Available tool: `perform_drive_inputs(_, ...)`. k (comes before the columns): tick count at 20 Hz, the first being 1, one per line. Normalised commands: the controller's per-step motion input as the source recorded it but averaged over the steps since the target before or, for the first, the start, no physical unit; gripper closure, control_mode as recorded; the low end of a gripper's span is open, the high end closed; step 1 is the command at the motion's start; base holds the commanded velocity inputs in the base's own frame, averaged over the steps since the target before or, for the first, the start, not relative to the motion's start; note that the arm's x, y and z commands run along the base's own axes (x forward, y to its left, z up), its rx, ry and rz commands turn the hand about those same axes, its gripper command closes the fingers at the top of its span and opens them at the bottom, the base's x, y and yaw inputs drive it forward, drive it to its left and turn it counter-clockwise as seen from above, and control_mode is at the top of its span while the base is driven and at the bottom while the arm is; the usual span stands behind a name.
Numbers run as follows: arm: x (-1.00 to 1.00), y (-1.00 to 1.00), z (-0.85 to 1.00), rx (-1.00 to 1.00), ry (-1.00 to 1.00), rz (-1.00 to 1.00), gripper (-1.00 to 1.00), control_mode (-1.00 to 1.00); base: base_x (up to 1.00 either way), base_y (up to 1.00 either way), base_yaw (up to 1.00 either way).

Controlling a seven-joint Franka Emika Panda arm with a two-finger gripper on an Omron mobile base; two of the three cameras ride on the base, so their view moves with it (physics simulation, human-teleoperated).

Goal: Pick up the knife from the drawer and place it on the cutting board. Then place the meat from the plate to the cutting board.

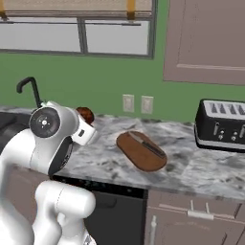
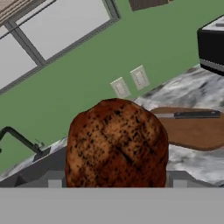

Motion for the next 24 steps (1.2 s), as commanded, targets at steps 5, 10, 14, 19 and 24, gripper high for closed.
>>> perform_drive_inputs(5,0.0,0.0,0.0,0.0,0.0,0.0,1.0,1.0,0.3,-0.76,0.09)
perform_drive_inputs(10,0.0,0.0,0.0,0.0,0.0,0.0,1.0,1.0,-0.08,-0.97,0.02)
perform_drive_inputs(14,0.0,0.0,0.0,0.0,0.0,0.0,1.0,1.0,0.11,-0.37,0.07)
perform_drive_inputs(19,0.0,0.0,0.0,0.0,0.0,0.0,1.0,1.0,0.44,0.25,0.15)
perform_drive_inputs(24,0.0,0.0,0.0,0.0,0.0,0.0,1.0,1.0,0.25,0.16,0.24)
